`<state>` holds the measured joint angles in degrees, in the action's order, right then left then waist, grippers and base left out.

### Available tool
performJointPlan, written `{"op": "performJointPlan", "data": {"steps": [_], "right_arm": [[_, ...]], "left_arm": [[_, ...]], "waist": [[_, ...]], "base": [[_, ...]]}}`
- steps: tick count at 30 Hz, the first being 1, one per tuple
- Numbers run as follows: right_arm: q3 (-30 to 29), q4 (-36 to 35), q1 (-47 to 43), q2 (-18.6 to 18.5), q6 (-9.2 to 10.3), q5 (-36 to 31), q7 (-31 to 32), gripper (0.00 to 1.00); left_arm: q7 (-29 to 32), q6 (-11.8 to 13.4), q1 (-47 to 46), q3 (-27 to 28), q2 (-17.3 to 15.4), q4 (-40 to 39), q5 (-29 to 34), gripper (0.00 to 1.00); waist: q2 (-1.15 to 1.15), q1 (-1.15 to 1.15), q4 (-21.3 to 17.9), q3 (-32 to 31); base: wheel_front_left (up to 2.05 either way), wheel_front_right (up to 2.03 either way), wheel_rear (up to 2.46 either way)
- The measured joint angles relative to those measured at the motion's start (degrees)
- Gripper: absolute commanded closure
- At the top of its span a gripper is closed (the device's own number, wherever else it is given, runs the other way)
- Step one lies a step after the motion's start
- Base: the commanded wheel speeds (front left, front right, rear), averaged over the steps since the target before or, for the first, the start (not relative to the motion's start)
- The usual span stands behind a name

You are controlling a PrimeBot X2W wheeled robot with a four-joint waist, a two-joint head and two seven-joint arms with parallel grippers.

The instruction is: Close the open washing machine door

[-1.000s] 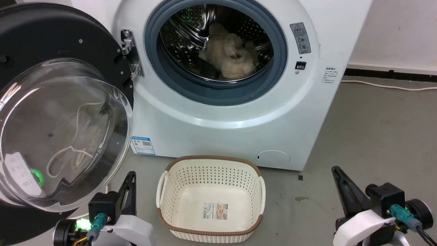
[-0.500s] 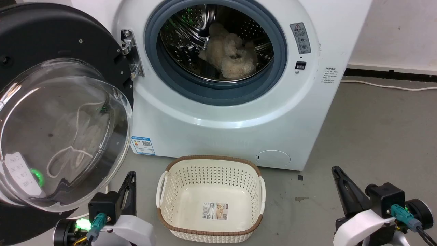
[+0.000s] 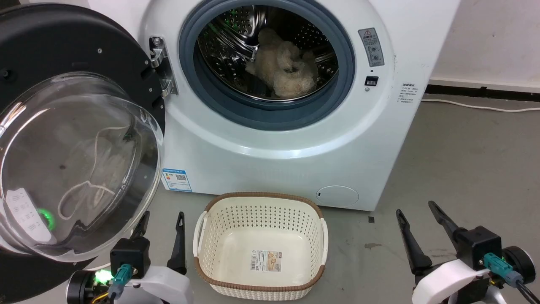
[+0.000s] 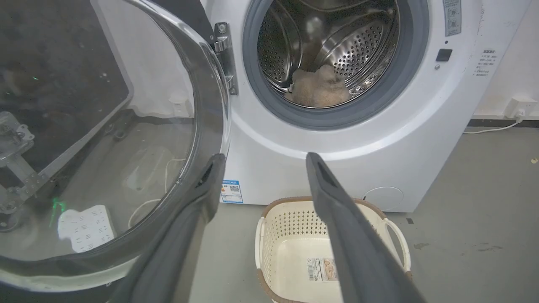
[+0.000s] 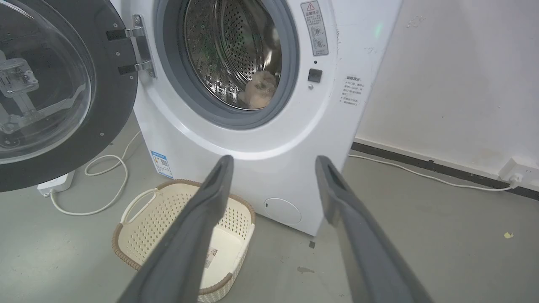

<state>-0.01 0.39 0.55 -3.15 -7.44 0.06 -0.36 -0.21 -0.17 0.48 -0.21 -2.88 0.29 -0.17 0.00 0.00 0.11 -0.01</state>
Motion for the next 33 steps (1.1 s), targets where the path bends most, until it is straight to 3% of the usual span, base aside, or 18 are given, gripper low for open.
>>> {"op": "performJointPlan", "data": {"steps": [16, 33], "right_arm": [[-0.67, 0.23, -0.67, -0.01, 0.0, 1.55, -2.11, 0.0], [3.93, 2.1, 0.66, -0.76, 0.0, 3.18, -4.17, 0.0]], "left_arm": [[-2.24, -0.49, 0.08, -0.53, -0.04, -0.07, -0.07, 0.0], [-4.39, 0.07, 2.01, 0.55, -0.08, -2.46, -0.43, 0.0]], "waist": [[0.0, 0.0, 4.48, -0.87], [0.0, 0.0, 9.76, -0.08]], "base": [[0.0, 0.0, 0.0], [-0.06, -0.06, -0.06]]}}
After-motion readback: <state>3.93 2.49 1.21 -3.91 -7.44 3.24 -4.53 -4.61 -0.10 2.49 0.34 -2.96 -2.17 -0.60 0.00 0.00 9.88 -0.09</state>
